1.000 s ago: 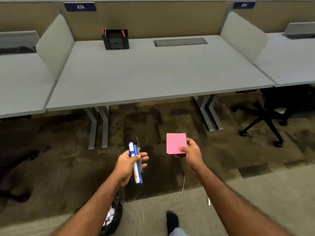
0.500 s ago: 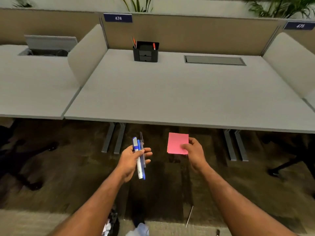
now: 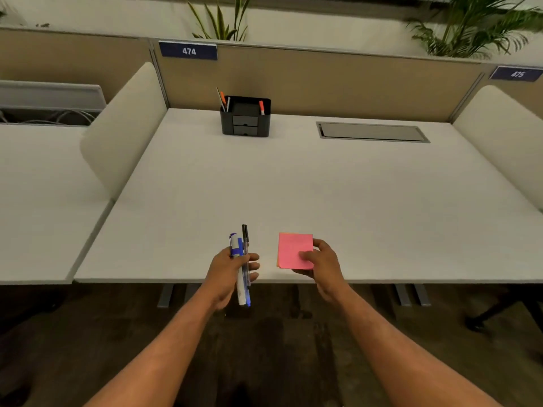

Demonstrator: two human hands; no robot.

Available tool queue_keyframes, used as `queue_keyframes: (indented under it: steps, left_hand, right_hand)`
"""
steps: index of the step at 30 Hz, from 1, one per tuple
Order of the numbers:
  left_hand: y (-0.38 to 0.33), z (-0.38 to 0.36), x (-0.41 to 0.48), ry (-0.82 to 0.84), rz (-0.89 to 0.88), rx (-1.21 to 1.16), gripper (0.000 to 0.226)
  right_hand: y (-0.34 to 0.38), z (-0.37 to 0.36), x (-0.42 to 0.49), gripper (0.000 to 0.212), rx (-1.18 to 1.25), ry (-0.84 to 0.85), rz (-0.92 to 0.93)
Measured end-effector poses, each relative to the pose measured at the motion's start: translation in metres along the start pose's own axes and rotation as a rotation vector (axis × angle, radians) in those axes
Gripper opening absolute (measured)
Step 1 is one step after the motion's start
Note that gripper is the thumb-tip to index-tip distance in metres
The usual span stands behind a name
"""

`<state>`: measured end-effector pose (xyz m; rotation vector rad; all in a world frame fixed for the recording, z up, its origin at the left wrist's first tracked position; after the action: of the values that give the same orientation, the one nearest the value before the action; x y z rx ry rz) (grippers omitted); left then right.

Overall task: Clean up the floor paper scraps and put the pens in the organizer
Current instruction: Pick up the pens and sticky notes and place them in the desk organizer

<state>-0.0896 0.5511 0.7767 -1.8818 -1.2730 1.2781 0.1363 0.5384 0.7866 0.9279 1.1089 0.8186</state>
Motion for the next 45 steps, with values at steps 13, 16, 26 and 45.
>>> queue_keyframes:
  steps: [13,16,26,45]
  left_hand:
    - [-0.076,-0.02,0.128,-0.102,-0.055,-0.006,0.037]
    - [-0.09,-0.03,0.162,-0.114,-0.085,0.005,0.036]
    - [-0.124,-0.06,0.266,-0.173,-0.116,0.066,0.026]
    - [-0.159,-0.053,0.36,-0.228,-0.102,0.101,0.024]
  right_hand:
    - [0.071,-0.049,0.114,0.032,0.115,0.071,0.016]
    - [0.085,-0.056,0.15,0.031,0.117,0.094,0.013]
    - [0.132,-0.074,0.272,0.026,0.044,0.152,0.047]
    - [0.226,-0.116,0.393,0.018,-0.692,0.483,0.374]
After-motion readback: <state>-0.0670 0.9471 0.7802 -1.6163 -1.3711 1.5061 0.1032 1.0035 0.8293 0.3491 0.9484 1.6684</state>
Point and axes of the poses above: each hand's wrist, its own x-axis towards the middle knuckle, its own z-axis out of the back of the hand, y = z × x, the point moved 8 cm from there along x, towards the middle knuckle, and after that the axes turned 13 degrees about -x, right-handed, at the moved point
